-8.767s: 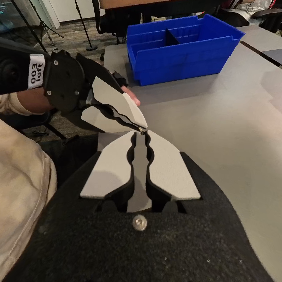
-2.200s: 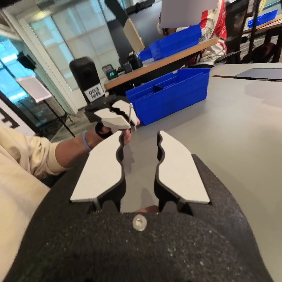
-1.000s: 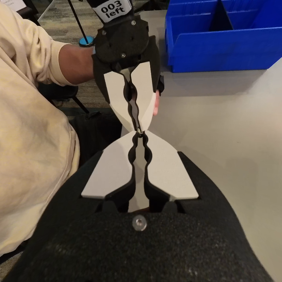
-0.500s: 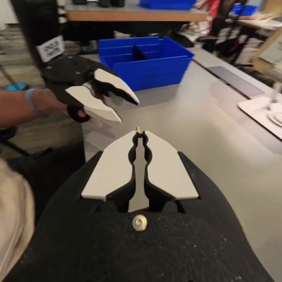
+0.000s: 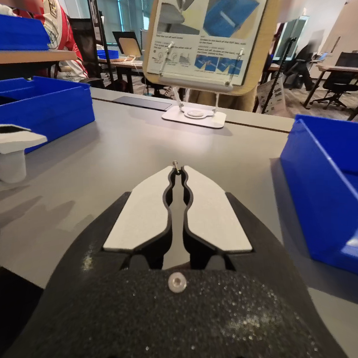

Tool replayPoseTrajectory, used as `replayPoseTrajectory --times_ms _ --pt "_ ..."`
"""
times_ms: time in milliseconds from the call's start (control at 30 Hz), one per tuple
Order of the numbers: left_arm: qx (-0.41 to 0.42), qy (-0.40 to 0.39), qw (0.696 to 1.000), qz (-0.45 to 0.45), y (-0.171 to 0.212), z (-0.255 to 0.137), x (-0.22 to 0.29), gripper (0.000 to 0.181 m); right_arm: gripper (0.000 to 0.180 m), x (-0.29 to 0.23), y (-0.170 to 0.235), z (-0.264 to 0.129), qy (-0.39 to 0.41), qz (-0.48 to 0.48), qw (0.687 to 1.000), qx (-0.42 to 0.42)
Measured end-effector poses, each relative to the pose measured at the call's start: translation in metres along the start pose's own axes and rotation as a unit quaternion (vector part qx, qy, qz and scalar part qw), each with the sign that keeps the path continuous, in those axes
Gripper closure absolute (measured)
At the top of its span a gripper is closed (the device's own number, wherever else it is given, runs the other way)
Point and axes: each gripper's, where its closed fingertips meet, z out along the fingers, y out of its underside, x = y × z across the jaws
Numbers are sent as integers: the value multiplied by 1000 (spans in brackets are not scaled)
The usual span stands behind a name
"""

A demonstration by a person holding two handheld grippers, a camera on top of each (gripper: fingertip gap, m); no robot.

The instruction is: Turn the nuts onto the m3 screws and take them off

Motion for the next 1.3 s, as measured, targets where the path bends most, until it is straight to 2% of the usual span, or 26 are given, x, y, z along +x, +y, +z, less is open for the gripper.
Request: replayPoseTrajectory --times_ms 100,200,300,367,433,533,600,733,1200,1300 --pt "-6 6 1000 -1 2 1 -2 142 175 40 -28 -9 42 -14 999 23" --pt "-3 8 1000 0 2 1 -3 142 174 120 -72 -11 89 -18 995 34" --pt "-1 12 1000 -1 1 0 -2 141 175 214 -102 7 114 2 993 18" --pt "-4 15 1000 2 2 1 -1 141 174 264 -83 40 99 18 993 -63" --pt "-9 20 1000 2 4 2 1 140 174 295 -59 71 70 81 989 -106" --pt "-15 24 1000 -3 6 4 1 139 174 325 -1 101 91 41 970 -223" --pt "-17 28 999 -9 6 4 1 139 174 335 31 110 100 54 956 -269" --pt "-19 35 999 -7 7 5 3 137 174 344 62 114 110 75 942 -306" --pt "-29 40 999 1 10 7 6 135 173 350 102 109 113 105 928 -338" --pt "-30 41 999 5 11 7 7 135 156 353 107 105 122 96 924 -349"
